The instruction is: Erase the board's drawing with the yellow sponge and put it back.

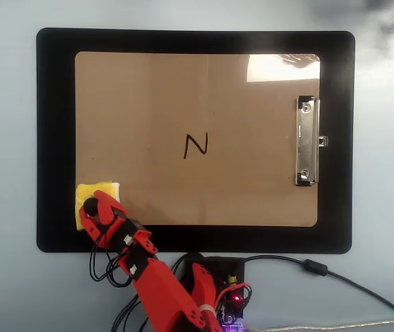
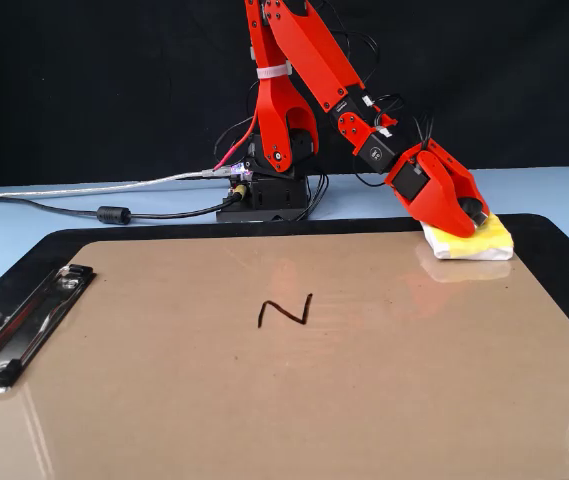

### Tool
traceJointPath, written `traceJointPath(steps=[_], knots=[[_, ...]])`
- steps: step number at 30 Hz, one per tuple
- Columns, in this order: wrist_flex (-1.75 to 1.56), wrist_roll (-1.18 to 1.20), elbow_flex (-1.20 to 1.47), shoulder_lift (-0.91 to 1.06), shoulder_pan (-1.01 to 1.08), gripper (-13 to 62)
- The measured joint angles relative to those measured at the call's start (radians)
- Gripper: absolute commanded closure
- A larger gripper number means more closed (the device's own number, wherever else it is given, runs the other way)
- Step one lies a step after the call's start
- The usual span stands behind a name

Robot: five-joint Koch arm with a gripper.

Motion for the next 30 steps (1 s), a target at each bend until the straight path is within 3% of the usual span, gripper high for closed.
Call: traceJointPath(steps=[5,9,16,23,30], knots=[[0.002,-0.002,0.002,0.021,0.023,57.6],[0.106,-0.003,-0.008,0.179,0.091,57.6],[0.77,-0.003,-0.216,0.554,0.509,57.6],[0.885,0.078,-0.245,0.469,0.971,57.6],[0.588,0.219,-0.129,0.295,1.066,57.6]])
